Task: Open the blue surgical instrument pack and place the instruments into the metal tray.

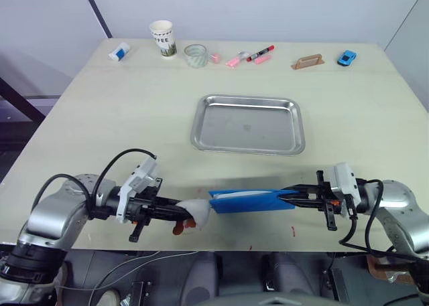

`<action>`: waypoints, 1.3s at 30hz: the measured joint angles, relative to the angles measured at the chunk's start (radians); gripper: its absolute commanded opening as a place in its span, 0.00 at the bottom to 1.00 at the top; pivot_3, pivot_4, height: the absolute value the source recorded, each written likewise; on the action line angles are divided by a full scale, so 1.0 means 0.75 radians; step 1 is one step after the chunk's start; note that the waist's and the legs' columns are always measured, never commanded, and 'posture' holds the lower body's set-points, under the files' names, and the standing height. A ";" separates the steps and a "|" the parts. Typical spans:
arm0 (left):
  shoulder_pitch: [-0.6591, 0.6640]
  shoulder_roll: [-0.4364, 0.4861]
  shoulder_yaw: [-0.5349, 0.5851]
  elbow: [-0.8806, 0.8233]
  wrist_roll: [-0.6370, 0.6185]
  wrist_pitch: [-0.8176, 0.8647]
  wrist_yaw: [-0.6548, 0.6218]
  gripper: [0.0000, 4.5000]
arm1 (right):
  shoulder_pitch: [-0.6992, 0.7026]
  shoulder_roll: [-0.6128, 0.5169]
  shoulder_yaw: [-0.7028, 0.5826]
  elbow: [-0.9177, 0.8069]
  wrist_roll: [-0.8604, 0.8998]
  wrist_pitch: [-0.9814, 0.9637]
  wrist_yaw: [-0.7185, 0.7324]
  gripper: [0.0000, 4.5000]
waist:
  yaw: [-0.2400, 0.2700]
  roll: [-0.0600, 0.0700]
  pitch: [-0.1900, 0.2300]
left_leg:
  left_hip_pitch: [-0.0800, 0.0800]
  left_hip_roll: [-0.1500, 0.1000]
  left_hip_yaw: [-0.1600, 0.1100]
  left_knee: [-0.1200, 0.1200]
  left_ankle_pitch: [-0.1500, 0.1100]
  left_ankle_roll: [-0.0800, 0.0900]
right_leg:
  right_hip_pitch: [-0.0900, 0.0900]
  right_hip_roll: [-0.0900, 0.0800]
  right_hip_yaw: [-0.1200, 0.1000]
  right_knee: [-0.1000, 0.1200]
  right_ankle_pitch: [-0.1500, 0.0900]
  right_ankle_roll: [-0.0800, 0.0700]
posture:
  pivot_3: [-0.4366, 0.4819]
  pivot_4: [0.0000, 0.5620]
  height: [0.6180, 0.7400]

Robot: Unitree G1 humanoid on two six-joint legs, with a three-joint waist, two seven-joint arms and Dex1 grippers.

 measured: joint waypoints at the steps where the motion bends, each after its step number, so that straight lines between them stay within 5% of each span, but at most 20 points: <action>1: 0.001 0.005 0.000 0.014 0.010 -0.014 -0.004 0.01 | 0.004 0.002 0.000 0.008 0.001 -0.004 0.001 0.00 | 0.000 0.000 0.000 | 0.000 0.000 0.000 0.000 0.000 0.000 | 0.000 0.000 0.000 0.000 0.000 0.000 | 0.48 0.27 0.98; 4: 0.003 0.004 0.000 0.067 0.034 -0.064 -0.011 0.01 | 0.015 0.029 -0.004 0.028 0.020 -0.010 -0.001 0.00 | 0.000 0.000 0.000 | 0.000 0.001 0.000 0.000 0.000 0.000 | 0.000 0.000 0.000 0.000 0.000 0.000 | 0.48 0.27 0.98; 11: 0.015 0.021 0.000 0.127 0.068 -0.101 -0.035 0.67 | 0.023 0.033 -0.003 0.065 0.002 -0.063 0.016 0.00 | 0.001 0.000 0.000 | 0.000 0.001 0.001 0.000 0.000 0.000 | 0.000 0.000 0.001 0.000 0.000 0.000 | 0.48 0.27 0.98; 13: 0.028 0.029 0.000 0.127 0.072 -0.102 -0.039 0.96 | 0.023 0.033 -0.002 0.074 0.001 -0.074 0.019 0.00 | 0.002 0.000 0.000 | 0.000 0.001 0.001 0.000 0.000 0.000 | 0.000 0.000 0.000 0.000 0.000 0.000 | 0.48 0.27 0.98; 23: -0.041 0.075 0.012 0.235 0.003 -0.193 -0.054 0.98 | 0.025 0.033 0.002 0.112 -0.004 -0.111 0.034 0.00 | 0.004 0.000 0.000 | 0.000 0.001 0.002 0.000 0.000 0.000 | 0.000 0.000 0.000 0.000 0.000 0.000 | 0.48 0.27 0.98; 39: -0.344 -0.337 -0.111 0.358 0.167 -0.412 0.029 0.98 | 0.004 0.039 0.020 0.145 -0.016 -0.131 0.045 0.00 | 0.000 -0.001 -0.001 | 0.000 0.001 0.002 0.001 0.000 0.000 | 0.000 0.002 0.002 0.001 0.000 0.000 | 0.48 0.27 0.98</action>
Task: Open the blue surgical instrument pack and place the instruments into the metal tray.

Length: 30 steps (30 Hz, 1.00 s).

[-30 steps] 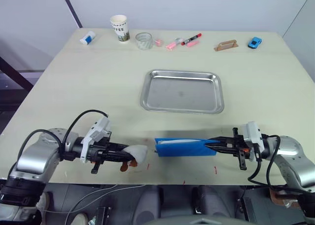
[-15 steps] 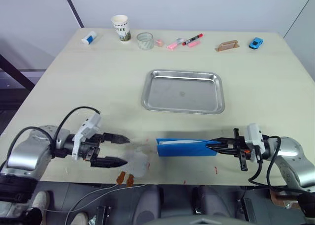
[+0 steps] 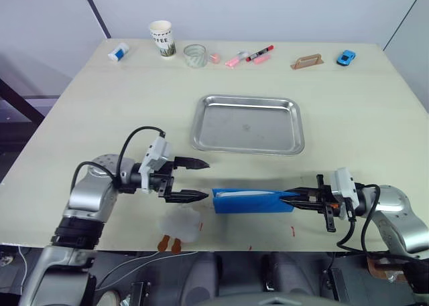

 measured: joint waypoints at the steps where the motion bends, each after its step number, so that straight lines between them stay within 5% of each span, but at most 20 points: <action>1: -0.011 -0.017 -0.010 0.001 0.005 0.000 0.000 0.98 | -0.003 0.000 0.000 0.003 -0.001 -0.002 0.000 0.00 | 0.000 0.000 0.000 | 0.000 0.000 0.000 0.000 0.000 0.000 | 0.000 0.000 0.000 0.000 0.000 0.000 | 0.48 0.27 0.98; 7: -0.051 -0.060 -0.073 0.009 0.025 0.004 -0.012 0.93 | -0.006 0.007 0.004 0.009 -0.008 -0.015 0.000 0.00 | -0.003 0.000 0.000 | 0.000 0.000 0.000 0.000 0.000 0.000 | 0.000 0.000 0.000 0.000 0.000 0.000 | 0.48 0.27 0.98; 9: -0.051 -0.060 -0.088 0.009 0.030 0.005 -0.020 0.80 | -0.006 0.007 0.004 0.011 -0.009 -0.017 0.000 0.00 | -0.002 0.000 0.000 | 0.000 0.000 0.000 0.000 0.000 0.000 | 0.000 0.000 0.000 0.000 0.000 0.000 | 0.48 0.27 0.98; 17: -0.051 -0.060 -0.098 0.011 0.046 0.010 -0.051 0.03 | -0.008 0.016 0.004 0.019 -0.015 -0.023 -0.010 0.00 | -0.002 0.000 0.000 | 0.000 0.000 0.000 0.000 0.000 0.000 | 0.000 0.000 0.000 0.000 0.000 0.000 | 0.48 0.27 0.98; 30: -0.090 -0.065 -0.067 0.050 0.034 0.066 -0.034 0.03 | -0.035 0.055 0.001 0.021 -0.036 -0.035 -0.030 0.00 | -0.001 0.000 0.000 | 0.000 0.001 0.000 0.000 0.000 0.000 | 0.000 0.001 0.000 0.000 0.000 0.000 | 0.48 0.27 0.98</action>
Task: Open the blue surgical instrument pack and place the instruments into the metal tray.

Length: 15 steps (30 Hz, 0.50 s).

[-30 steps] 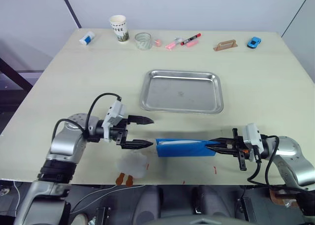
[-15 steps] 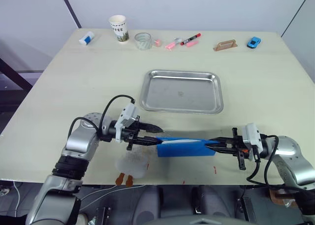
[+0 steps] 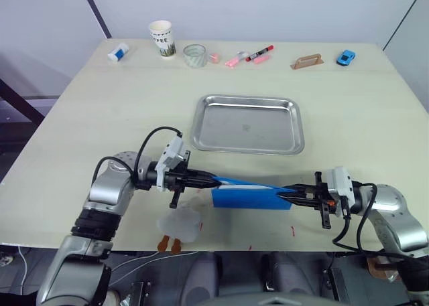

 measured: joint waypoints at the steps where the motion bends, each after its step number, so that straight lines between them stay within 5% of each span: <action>1: -0.003 0.000 0.007 0.003 0.000 0.000 0.000 0.03 | -0.008 0.006 0.000 0.002 -0.004 0.000 -0.001 0.00 | 0.000 0.000 0.000 | 0.000 0.000 0.000 0.000 0.000 0.000 | 0.000 0.000 0.000 0.000 0.000 0.000 | 0.48 0.27 0.98; 15: -0.003 0.006 0.028 0.027 0.016 -0.013 0.001 0.03 | -0.085 0.043 0.028 0.077 -0.059 -0.008 -0.031 0.00 | 0.000 0.000 0.000 | 0.000 0.000 0.000 0.000 0.000 0.000 | 0.000 0.000 0.000 0.000 0.000 0.000 | 0.48 0.27 0.98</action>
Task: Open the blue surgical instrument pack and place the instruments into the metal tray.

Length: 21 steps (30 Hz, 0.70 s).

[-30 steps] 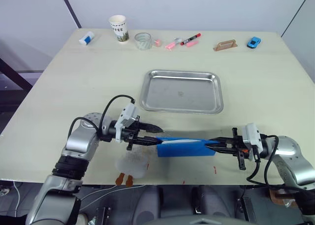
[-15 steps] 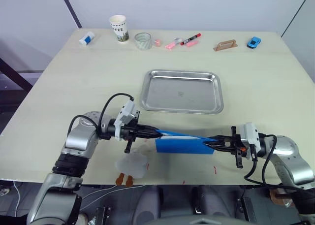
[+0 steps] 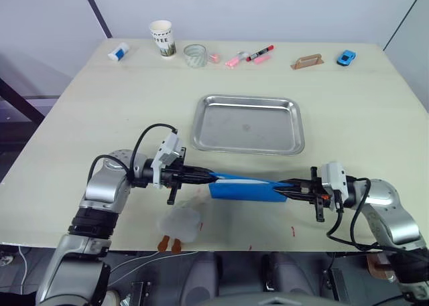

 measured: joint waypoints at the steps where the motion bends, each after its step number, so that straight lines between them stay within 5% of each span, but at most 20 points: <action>1: 0.000 0.000 0.000 0.000 0.001 -0.002 0.001 0.03 | -0.008 0.003 0.000 0.008 -0.004 0.000 -0.005 0.00 | 0.000 0.000 0.000 | 0.000 0.000 0.000 0.000 0.000 0.000 | 0.000 0.000 0.000 0.000 0.000 0.000 | 0.48 0.27 0.98; 6: -0.001 0.000 0.000 0.010 0.004 -0.025 0.002 0.03 | -0.022 0.004 0.001 0.016 -0.008 0.008 -0.018 0.00 | 0.000 0.000 0.000 | 0.000 0.000 0.000 0.000 0.000 0.000 | 0.000 0.000 0.000 0.000 0.000 0.000 | 0.48 0.27 0.98; 8: -0.002 0.000 0.000 0.017 0.003 -0.032 0.002 0.00 | -0.034 0.002 0.002 0.015 -0.005 0.028 -0.014 0.22 | 0.000 0.000 0.000 | 0.000 0.000 0.000 0.000 0.000 0.000 | 0.000 0.000 0.000 0.000 0.000 0.000 | 0.48 0.27 0.98; 10: -0.002 0.000 0.000 0.017 0.003 -0.035 0.002 0.00 | -0.036 -0.008 0.003 0.015 -0.004 0.042 -0.008 0.31 | 0.000 0.000 0.000 | 0.000 0.000 0.000 0.000 0.000 0.000 | 0.000 0.000 0.000 0.000 0.000 0.000 | 0.48 0.27 0.98; 16: 0.001 -0.001 0.000 0.017 0.004 -0.051 0.002 0.00 | 0.023 -0.108 -0.026 -0.086 0.094 0.173 0.035 0.94 | 0.001 0.000 0.000 | 0.000 0.000 0.000 0.000 0.000 0.000 | 0.000 0.000 0.000 0.000 0.000 0.000 | 0.48 0.27 0.98; 21: 0.003 -0.001 0.000 0.017 0.003 -0.055 0.002 0.00 | 0.048 -0.217 -0.122 -0.226 0.212 0.297 0.037 0.97 | 0.001 0.000 0.000 | 0.000 0.000 0.000 0.000 0.000 0.000 | 0.000 0.000 0.000 0.000 0.000 0.000 | 0.48 0.27 0.98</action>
